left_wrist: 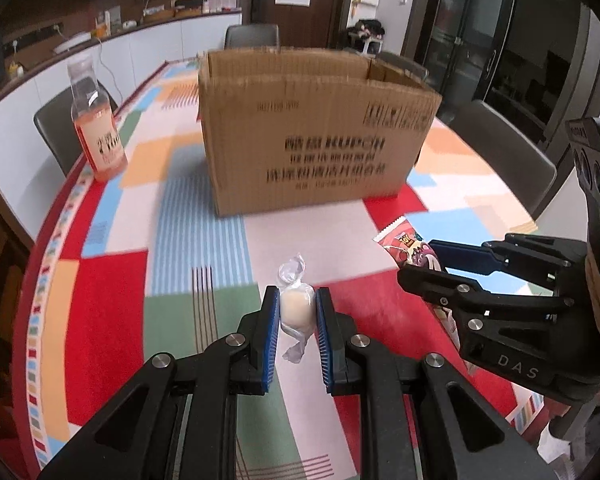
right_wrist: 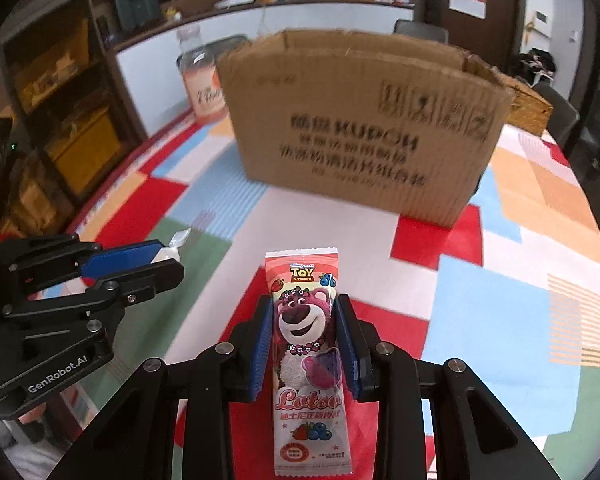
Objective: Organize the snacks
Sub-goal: 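Carry the white candy and pink bag over the cardboard box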
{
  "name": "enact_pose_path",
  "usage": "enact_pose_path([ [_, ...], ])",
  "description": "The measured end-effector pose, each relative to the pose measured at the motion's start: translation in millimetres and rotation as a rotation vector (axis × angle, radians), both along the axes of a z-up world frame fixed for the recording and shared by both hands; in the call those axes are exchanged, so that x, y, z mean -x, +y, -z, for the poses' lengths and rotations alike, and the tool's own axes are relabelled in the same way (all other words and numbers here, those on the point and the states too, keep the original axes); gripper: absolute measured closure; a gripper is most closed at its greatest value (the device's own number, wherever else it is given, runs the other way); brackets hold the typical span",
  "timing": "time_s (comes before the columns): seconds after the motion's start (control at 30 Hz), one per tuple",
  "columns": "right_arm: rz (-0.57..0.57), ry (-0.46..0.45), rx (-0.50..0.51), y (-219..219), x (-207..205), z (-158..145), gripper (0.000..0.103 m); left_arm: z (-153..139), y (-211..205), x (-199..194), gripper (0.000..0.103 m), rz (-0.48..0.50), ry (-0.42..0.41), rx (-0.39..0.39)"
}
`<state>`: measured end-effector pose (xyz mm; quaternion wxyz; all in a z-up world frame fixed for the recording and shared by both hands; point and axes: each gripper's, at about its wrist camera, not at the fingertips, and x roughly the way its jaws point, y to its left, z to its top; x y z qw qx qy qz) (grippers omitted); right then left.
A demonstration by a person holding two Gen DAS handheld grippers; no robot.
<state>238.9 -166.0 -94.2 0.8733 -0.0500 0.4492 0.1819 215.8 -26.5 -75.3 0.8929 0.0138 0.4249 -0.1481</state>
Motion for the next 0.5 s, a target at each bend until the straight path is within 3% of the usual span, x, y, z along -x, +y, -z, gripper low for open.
enact_pose_path([
  [0.5, 0.086, -0.196, -0.078, -14, -14, -70, 0.071, -63, -2, -22, 0.084, 0.003, -0.18, -0.001],
])
